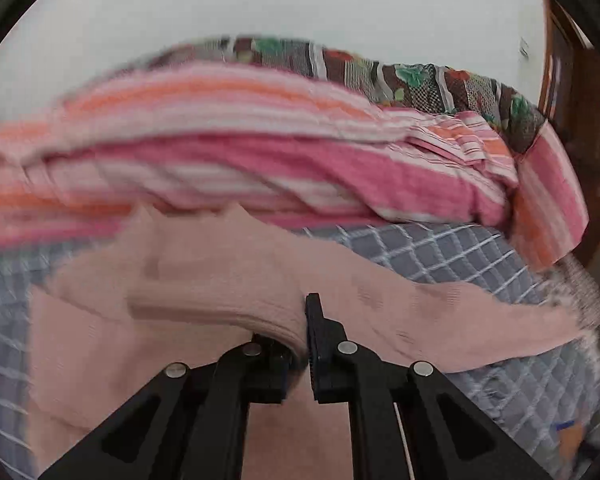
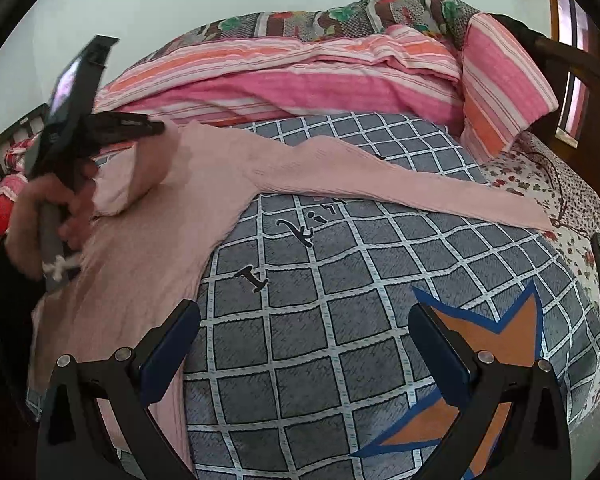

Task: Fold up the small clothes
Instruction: 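Fold the held sleeve across the sweater body with the left gripper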

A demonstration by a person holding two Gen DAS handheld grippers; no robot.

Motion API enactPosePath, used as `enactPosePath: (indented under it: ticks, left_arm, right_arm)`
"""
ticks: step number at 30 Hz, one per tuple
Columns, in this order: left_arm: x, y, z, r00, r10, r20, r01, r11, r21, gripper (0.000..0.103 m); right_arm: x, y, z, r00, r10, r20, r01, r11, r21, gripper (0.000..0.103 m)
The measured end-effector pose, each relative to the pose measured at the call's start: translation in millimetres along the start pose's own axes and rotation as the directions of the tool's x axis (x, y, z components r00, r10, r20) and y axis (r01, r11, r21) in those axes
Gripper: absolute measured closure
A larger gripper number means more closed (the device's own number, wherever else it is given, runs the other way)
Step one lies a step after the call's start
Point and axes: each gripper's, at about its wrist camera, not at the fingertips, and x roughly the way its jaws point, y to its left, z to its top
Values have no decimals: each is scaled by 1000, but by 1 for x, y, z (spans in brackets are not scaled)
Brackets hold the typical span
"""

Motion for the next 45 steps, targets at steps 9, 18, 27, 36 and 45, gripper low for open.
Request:
enactPosePath:
  ticks: [9, 18, 27, 36, 45]
  left_arm:
    - [-43, 43, -10, 999, -24, 26, 25, 999, -34, 30]
    - [-62, 181, -37, 961, 271, -50, -275, 950, -148, 30]
    - [-15, 248, -44, 970, 155, -189, -200, 947, -251, 55]
    - [-4, 250, -33, 971, 210, -118, -233, 943, -236, 90]
    - [-35, 215, -39, 959, 259, -117, -270, 958, -91, 77]
  right_arm:
    - [14, 31, 15, 999, 36, 11, -35, 997, -63, 1]
    - [62, 67, 60, 992, 126, -24, -128, 987, -92, 29]
    - [128, 48, 92, 989, 107, -99, -106, 994, 8, 49]
    - [158, 60, 104, 989, 104, -101, -107, 994, -28, 50]
    - [166, 57, 102, 986, 92, -141, -98, 995, -35, 51]
